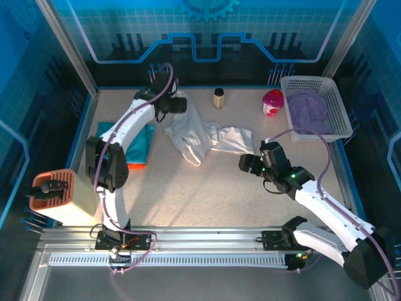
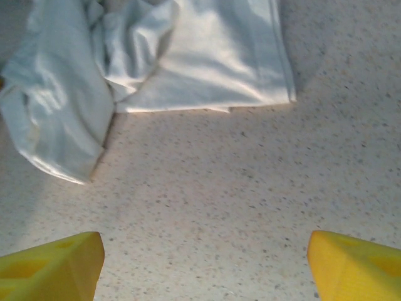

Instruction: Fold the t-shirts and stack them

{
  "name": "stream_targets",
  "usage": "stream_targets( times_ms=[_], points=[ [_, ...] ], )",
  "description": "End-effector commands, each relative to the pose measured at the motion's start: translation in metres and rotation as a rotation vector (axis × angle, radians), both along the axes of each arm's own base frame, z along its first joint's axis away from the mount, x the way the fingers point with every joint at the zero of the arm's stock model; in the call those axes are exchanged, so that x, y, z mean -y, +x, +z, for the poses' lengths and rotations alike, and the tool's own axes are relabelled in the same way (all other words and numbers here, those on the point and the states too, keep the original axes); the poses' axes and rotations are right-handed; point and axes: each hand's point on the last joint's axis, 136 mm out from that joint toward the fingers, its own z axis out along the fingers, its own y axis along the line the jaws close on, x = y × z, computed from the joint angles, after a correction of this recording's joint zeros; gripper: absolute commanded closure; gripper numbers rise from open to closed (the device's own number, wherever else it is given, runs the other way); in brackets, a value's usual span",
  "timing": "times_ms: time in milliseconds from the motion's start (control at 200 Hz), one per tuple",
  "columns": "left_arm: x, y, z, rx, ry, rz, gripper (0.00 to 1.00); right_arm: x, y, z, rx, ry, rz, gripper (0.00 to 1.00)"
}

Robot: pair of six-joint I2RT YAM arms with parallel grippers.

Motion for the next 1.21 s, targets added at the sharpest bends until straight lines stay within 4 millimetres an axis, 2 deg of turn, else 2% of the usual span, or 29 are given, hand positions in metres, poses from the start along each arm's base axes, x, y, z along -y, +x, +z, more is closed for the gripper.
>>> stream_targets(
  times_ms=[0,55,200,285,360,620,786,961,1001,1026,1201],
  points=[
    [0.029,-0.044,-0.004,-0.074,-0.254,0.012,0.37,0.007,0.003,-0.01,-0.034,0.015,-0.016,0.15],
    [0.042,-0.065,-0.017,-0.107,-0.288,-0.006,0.39,0.011,0.008,-0.013,-0.046,0.029,-0.029,0.16],
    [0.073,-0.115,-0.054,-0.182,-0.238,-0.071,0.39,0.017,0.027,-0.022,-0.061,0.089,-0.059,0.2],
    [0.089,-0.133,-0.073,-0.211,-0.229,-0.104,0.4,0.018,0.042,-0.027,-0.072,0.117,-0.067,0.23],
    [0.094,-0.141,-0.089,-0.218,-0.213,-0.1,0.4,0.018,0.054,-0.034,-0.09,0.128,-0.067,0.26],
    [0.096,-0.136,-0.116,-0.245,-0.194,-0.088,0.43,0.011,0.09,-0.066,-0.162,0.149,-0.097,0.33],
    [0.094,-0.129,-0.121,-0.218,-0.175,-0.071,0.44,0.012,0.112,-0.071,-0.156,0.138,-0.13,0.37],
    [0.095,-0.117,-0.122,-0.193,-0.17,-0.064,0.47,0.021,0.119,-0.092,-0.209,0.077,-0.177,0.42],
    [0.097,-0.116,-0.123,-0.196,-0.177,-0.065,0.48,0.023,0.119,-0.099,-0.218,0.061,-0.189,0.43],
    [0.099,-0.115,-0.122,-0.193,-0.181,-0.065,0.49,0.022,0.13,-0.091,-0.194,0.062,-0.187,0.44],
    [0.104,-0.113,-0.121,-0.203,-0.204,-0.07,0.62,0.016,0.14,-0.108,-0.232,0.043,-0.165,0.49]
  ],
)
